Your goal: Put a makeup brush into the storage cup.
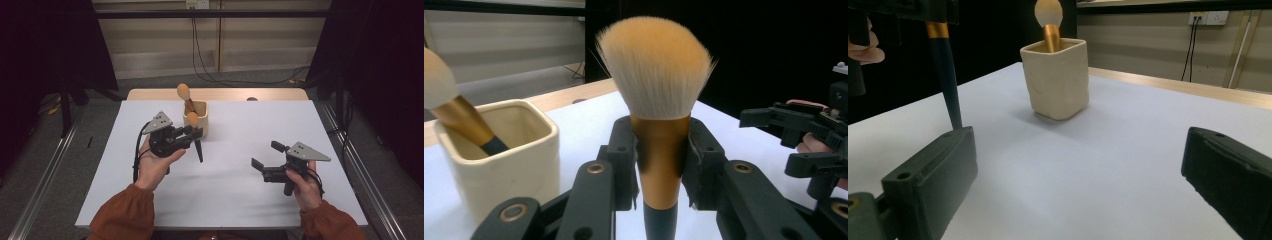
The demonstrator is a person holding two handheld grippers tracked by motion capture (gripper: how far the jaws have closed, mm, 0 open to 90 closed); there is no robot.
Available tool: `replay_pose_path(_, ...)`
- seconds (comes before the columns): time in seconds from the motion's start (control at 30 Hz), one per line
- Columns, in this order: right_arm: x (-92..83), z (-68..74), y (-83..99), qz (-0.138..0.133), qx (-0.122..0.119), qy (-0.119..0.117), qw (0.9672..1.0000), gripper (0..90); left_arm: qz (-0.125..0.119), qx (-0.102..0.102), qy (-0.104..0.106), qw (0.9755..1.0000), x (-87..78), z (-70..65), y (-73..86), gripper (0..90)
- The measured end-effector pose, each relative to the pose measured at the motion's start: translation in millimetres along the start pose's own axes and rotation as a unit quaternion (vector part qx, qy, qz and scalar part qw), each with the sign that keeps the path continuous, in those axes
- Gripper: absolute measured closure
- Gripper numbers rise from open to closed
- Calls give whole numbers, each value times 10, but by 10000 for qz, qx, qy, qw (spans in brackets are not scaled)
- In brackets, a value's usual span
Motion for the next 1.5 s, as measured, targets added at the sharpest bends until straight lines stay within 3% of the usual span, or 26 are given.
replay_pose_path(0.2,-128,-103,51,-33,-98,287,9995,0,4,31,-106,9999,-59,85,-58,695)
replay_pose_path(0.3,-192,-150,80,-90,-34,398,9992,3,29,68,-156,9999,-79,124,-95,695)
replay_pose_path(0.47,-269,-192,134,-83,-201,530,9984,3,-5,92,-240,9997,-122,190,-173,695)
replay_pose_path(0.9,-406,-274,201,-146,-303,621,9975,0,-8,224,-321,9992,-69,298,-333,695)
replay_pose_path(1.1,-415,-268,209,-199,-315,592,9975,0,-7,193,-441,9988,-19,389,-400,695)
replay_pose_path(1.5,-433,-241,200,-282,-305,480,9980,0,-251,85,-607,9978,52,551,-595,695)
Point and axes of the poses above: each handheld gripper's, and its own axes: x roughly forward along the jaws, y roughly out of its underside, z roughly to its left, the point moved 6 cm from there along x, roughly forward along the jaws, and after that the axes turned 1 degree about -y, right-handed, at the moved point
